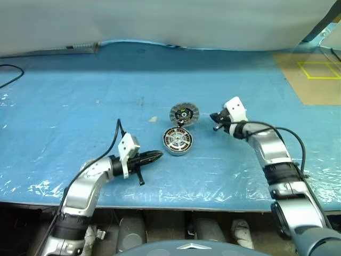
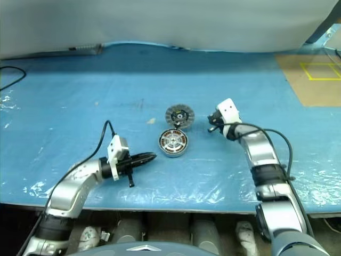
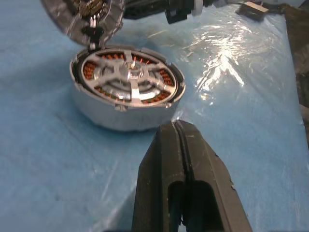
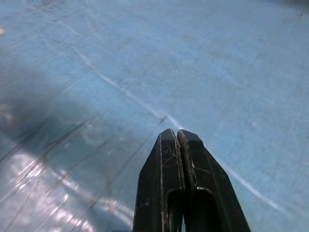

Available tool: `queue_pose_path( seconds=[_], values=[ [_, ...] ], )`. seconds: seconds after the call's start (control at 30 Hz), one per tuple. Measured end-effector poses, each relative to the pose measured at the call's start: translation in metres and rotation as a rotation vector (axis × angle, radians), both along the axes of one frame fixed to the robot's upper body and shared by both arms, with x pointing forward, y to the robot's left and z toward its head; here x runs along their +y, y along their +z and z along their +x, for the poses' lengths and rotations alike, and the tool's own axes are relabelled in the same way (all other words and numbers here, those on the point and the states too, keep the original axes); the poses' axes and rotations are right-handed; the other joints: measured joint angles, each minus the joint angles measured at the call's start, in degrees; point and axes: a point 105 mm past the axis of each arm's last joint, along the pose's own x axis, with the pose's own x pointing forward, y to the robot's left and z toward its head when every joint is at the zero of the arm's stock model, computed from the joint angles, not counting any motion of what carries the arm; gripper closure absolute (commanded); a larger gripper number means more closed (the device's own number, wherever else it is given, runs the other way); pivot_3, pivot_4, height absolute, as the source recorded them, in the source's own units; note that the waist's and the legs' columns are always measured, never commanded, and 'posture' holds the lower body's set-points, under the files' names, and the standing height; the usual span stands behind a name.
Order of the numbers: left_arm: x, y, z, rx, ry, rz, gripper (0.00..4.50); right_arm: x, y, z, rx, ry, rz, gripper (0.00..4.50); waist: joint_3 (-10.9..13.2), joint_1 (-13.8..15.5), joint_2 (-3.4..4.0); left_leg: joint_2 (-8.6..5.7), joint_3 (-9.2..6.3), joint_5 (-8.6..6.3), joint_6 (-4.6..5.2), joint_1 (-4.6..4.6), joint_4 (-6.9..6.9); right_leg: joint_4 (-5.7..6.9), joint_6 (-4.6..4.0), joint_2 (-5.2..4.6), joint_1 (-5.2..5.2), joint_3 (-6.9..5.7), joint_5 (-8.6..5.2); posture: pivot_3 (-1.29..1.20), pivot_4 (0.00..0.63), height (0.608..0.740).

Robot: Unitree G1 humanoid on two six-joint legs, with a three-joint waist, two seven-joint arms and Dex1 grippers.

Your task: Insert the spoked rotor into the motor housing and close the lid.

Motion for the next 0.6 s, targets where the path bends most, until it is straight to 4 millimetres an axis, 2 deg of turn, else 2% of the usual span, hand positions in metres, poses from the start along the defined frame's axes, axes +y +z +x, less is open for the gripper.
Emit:
queue_pose_path(
  seconds=[0.13, 0.27, 0.37, 0.6],
  values=[
    [0.003, -0.011, 0.000, -0.071, 0.057, 0.001, 4.48, 0.018, 0.021, 0.017, -0.023, 0.096, 0.016, 4.50, 0.01, -0.27, 0.01, 0.02, 0.01, -0.13, 0.23, 0.03, 0.08, 0.09, -0.01, 0.00, 0.00, 0.00, 0.00, 0.00, 0.150, 0.740],
    [0.001, -0.023, 0.001, -0.135, 0.066, 0.011, 4.48, 0.041, 0.035, 0.020, -0.007, 0.232, 0.069, 4.50, 0.01, -0.20, 0.01, 0.07, 0.02, -0.02, 0.44, 0.01, 0.12, 0.12, -0.03, 0.00, 0.00, -0.01, 0.00, 0.00, 0.150, 0.740],
    [0.004, -0.028, 0.006, -0.143, 0.096, 0.030, 4.48, 0.056, 0.039, 0.013, 0.041, 0.353, 0.130, 4.50, 0.01, -0.06, 0.01, 0.13, 0.02, -0.02, 0.47, -0.03, 0.15, 0.17, -0.08, 0.01, -0.01, -0.07, -0.02, 0.00, 0.150, 0.740],
    [0.003, -0.005, 0.029, -0.184, 0.134, 0.034, 4.48, 0.071, 0.038, -0.015, 0.167, 0.565, 0.241, 4.50, 0.01, 0.10, 0.01, 0.28, 0.04, -0.02, 0.50, -0.07, 0.38, 0.34, -0.14, 0.05, -0.01, -0.14, -0.02, 0.00, 0.150, 0.740]
  ],
)
